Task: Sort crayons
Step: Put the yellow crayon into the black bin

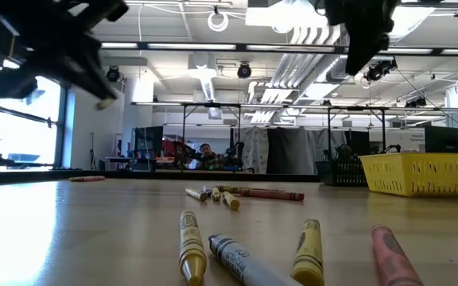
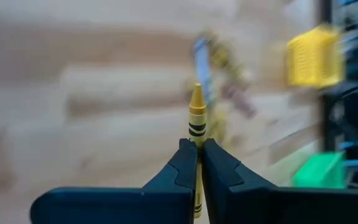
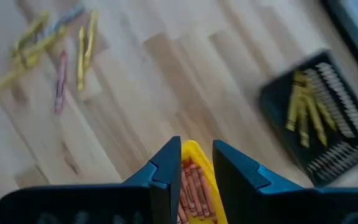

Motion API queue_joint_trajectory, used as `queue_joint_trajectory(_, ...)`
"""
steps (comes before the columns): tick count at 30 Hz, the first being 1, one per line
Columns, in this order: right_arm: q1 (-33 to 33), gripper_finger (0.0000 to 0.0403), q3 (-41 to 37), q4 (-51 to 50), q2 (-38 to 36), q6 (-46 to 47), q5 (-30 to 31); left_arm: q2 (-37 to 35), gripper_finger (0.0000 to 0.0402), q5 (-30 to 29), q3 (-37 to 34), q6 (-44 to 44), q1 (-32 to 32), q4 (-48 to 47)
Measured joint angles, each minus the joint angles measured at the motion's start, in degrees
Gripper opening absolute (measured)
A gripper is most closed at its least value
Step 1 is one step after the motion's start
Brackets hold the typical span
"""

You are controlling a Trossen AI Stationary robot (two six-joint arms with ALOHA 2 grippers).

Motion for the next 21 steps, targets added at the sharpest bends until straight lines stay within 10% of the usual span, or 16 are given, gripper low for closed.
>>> queue_joint_trajectory(14,1.0,0.0078,0.0,7.2,-12.1,13.0,6.2,1.1,0.0001,3.2,0.5,54.8,25.2,53.2)
queue_joint_trajectory(21,3.5,0.0081,0.0,10.6,-12.0,11.7,7.2,8.7,0.0001,13.0,11.8,61.5,31.2,46.4)
